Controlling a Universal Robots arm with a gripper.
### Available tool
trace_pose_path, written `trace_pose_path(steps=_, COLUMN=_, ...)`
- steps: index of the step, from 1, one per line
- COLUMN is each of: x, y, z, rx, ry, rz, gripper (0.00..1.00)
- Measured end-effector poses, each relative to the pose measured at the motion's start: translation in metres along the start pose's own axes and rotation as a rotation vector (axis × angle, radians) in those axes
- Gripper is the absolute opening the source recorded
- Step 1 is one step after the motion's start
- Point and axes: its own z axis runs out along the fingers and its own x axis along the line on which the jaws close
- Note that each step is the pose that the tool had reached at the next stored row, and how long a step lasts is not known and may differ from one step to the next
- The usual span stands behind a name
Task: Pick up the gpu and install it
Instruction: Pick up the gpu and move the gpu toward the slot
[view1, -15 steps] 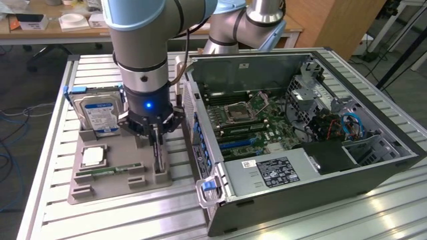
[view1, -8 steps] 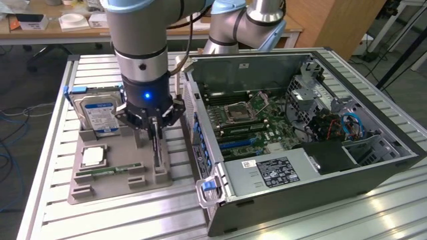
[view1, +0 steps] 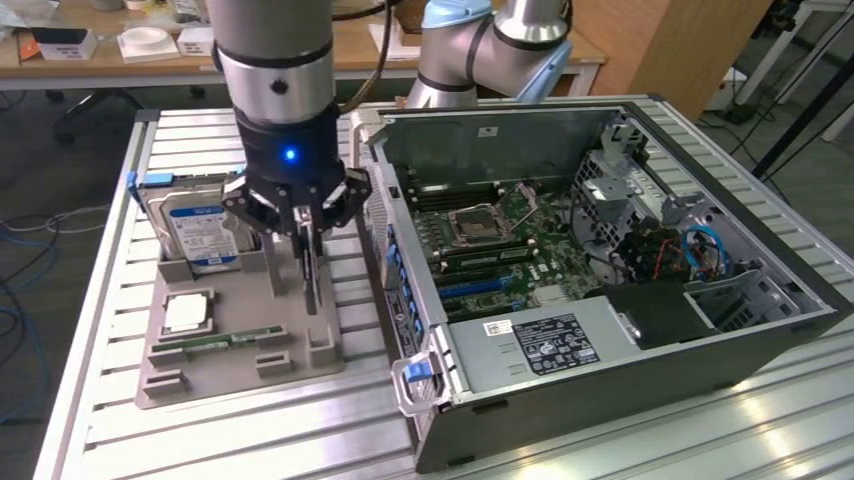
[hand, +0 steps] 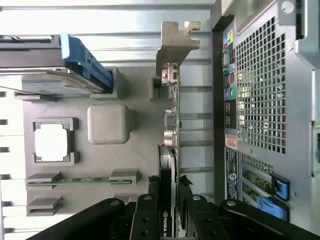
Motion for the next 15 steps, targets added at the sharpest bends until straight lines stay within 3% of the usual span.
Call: trace_pose_path(steps=15, x=-0.002, y=0.0026, z=-0.068, rx=-0.0003, ry=0.0, rz=0.0, gripper=0.26)
